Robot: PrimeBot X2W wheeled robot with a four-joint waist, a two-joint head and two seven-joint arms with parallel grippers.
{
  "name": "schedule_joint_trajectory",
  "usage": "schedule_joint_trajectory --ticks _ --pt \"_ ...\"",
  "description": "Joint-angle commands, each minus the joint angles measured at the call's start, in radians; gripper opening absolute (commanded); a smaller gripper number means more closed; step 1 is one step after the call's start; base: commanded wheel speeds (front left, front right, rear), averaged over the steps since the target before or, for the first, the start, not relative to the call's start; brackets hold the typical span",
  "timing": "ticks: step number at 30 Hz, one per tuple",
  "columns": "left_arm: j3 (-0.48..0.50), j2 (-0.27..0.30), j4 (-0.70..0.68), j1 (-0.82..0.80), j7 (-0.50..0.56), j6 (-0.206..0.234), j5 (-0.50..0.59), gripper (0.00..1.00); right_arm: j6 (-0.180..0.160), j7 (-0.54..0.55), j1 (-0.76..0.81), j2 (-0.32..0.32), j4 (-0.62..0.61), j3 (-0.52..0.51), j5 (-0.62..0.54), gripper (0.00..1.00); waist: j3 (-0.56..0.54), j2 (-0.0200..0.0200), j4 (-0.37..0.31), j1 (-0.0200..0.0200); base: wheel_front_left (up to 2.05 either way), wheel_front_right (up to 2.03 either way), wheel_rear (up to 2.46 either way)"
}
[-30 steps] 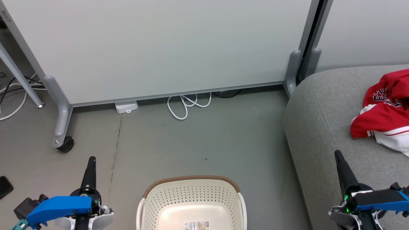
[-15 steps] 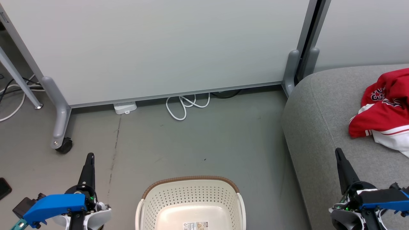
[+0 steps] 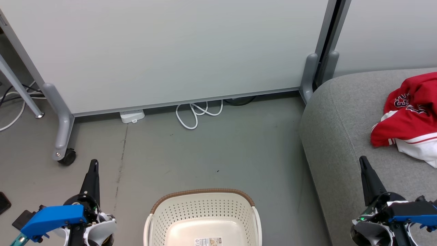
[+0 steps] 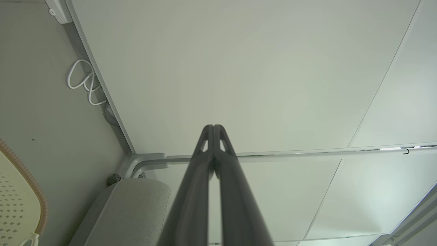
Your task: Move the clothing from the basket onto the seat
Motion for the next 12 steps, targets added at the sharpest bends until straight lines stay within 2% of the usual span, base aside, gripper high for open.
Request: schedule_joint_trajectory --ticks 1,12 --pt "0.006 -0.002 -0.007 -0.015 0.007 -0.009 -0.021 0.00 0.001 0.004 -0.014 -0.005 -0.004 -0.003 0.024 0.00 0.000 0.0000 -0.001 0.0000 0.00 0.00 0.00" --pt "0.006 -0.002 -0.006 -0.013 0.008 -0.009 -0.020 0.00 0.001 0.004 -0.013 -0.005 -0.004 -0.002 0.023 0.00 0.000 0.0000 -0.001 0.0000 0.00 0.00 0.00"
